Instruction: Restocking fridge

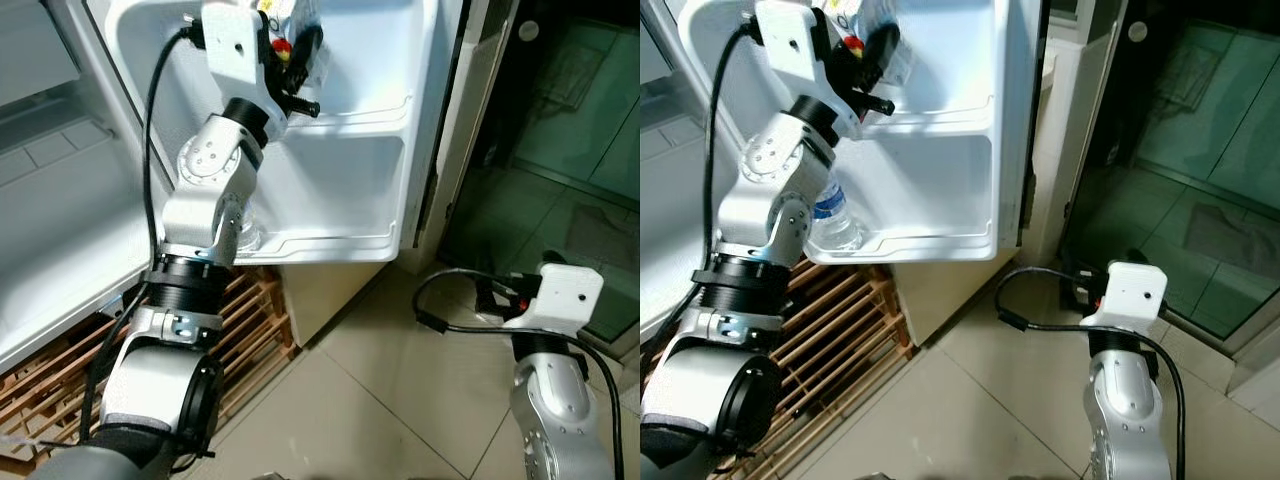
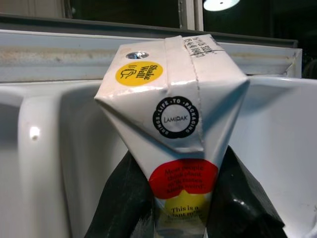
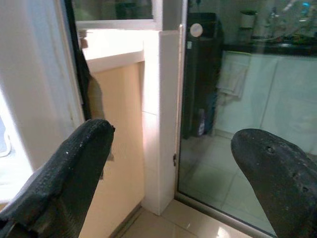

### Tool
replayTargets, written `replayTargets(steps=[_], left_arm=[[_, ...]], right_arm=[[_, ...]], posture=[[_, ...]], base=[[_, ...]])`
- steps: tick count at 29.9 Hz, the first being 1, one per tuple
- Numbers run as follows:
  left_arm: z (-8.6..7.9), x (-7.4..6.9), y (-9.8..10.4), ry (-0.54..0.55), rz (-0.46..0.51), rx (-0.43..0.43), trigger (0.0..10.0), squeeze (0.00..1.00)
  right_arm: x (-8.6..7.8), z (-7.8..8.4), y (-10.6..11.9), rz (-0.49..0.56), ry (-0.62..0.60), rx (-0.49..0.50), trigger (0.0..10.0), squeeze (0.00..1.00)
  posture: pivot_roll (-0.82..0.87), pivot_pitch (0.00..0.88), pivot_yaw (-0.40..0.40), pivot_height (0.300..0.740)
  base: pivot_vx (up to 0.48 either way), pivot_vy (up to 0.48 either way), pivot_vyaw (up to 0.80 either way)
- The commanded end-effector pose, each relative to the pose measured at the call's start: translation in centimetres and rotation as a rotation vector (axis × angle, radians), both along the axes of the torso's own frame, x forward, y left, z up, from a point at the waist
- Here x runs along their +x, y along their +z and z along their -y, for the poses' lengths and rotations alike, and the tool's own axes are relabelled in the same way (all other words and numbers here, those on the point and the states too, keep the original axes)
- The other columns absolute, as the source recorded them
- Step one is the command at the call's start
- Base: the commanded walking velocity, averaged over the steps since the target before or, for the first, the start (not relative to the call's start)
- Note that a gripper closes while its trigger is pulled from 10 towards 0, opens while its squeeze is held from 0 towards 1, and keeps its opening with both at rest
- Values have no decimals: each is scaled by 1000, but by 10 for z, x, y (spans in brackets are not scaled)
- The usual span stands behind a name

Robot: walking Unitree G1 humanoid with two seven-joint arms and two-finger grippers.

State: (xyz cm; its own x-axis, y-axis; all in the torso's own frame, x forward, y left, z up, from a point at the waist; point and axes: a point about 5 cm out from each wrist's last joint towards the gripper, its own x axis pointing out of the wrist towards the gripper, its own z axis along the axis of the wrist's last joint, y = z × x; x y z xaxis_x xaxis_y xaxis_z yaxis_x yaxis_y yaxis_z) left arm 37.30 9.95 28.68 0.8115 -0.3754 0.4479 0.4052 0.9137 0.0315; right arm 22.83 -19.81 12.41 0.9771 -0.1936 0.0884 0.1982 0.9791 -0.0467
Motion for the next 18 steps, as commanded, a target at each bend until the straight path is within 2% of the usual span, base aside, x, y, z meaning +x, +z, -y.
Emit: replayTargets(steps=[1,5,10,18], left_arm=[[1,6,-6,39,-9,24,10000,0],[4,9,-13,77,-17,87,10000,0],[11,15,-31,131,-127,181,10000,0],[22,16,-29,93,-148,209,10000,0]], right_arm=[[-6,1,3,1,-11,-12,10000,0],[-10,2,3,-6,-18,-18,10000,0],[-12,4,4,-12,-24,-24,10000,0],[-10,1,3,-19,-18,-20,10000,0]], posture=[[-309,0,132,736],[-323,0,132,736],[-331,0,130,736],[-316,0,132,736]], base=[[0,0,0],[0,0,0],[0,0,0],[0,0,0]])
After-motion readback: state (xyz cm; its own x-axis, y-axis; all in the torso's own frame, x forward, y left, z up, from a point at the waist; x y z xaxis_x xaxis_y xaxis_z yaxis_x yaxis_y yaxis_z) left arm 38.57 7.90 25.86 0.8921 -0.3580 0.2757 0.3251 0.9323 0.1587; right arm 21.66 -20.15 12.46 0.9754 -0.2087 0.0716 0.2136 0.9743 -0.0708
